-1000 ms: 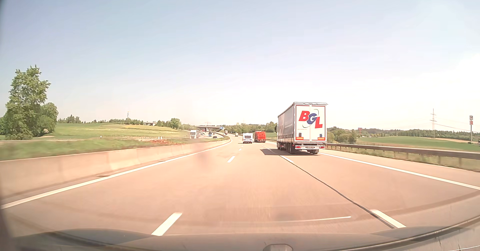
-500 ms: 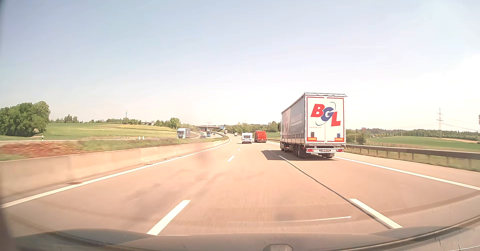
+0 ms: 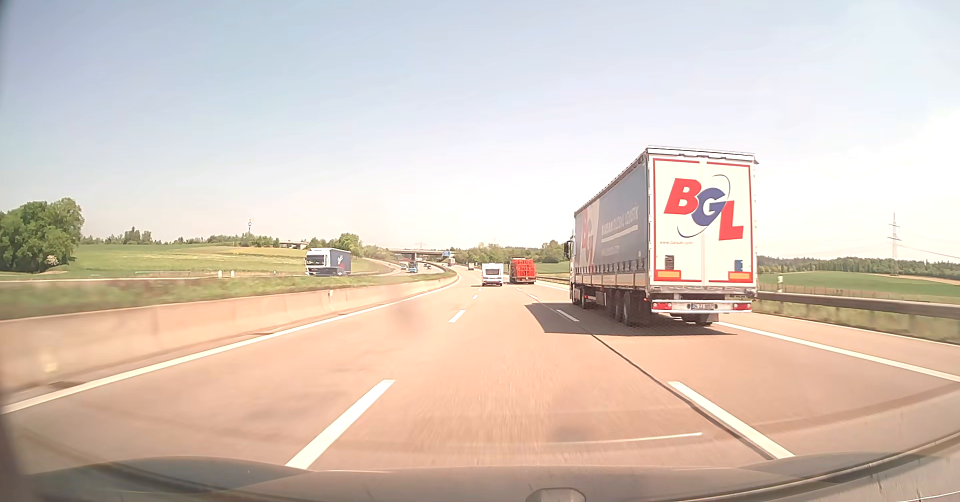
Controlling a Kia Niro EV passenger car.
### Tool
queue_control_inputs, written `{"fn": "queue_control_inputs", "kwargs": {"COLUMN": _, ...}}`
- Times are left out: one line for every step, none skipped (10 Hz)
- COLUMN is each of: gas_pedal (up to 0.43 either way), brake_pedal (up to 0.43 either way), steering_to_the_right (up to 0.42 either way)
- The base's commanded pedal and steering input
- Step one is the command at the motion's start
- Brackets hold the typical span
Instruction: Follow the waypoints while adhering to traffic rules and regulations
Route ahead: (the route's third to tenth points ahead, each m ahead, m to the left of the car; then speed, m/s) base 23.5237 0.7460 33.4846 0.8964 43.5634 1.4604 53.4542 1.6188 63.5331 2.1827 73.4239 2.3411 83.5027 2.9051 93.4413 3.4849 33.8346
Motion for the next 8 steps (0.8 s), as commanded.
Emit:
{"fn": "queue_control_inputs", "kwargs": {"gas_pedal": 0.311, "brake_pedal": 0.000, "steering_to_the_right": -0.004}}
{"fn": "queue_control_inputs", "kwargs": {"gas_pedal": 0.311, "brake_pedal": 0.000, "steering_to_the_right": -0.004}}
{"fn": "queue_control_inputs", "kwargs": {"gas_pedal": 0.311, "brake_pedal": 0.000, "steering_to_the_right": -0.004}}
{"fn": "queue_control_inputs", "kwargs": {"gas_pedal": 0.311, "brake_pedal": 0.000, "steering_to_the_right": -0.004}}
{"fn": "queue_control_inputs", "kwargs": {"gas_pedal": 0.311, "brake_pedal": 0.000, "steering_to_the_right": -0.004}}
{"fn": "queue_control_inputs", "kwargs": {"gas_pedal": 0.311, "brake_pedal": 0.000, "steering_to_the_right": -0.005}}
{"fn": "queue_control_inputs", "kwargs": {"gas_pedal": 0.311, "brake_pedal": 0.000, "steering_to_the_right": -0.005}}
{"fn": "queue_control_inputs", "kwargs": {"gas_pedal": 0.311, "brake_pedal": 0.000, "steering_to_the_right": -0.005}}
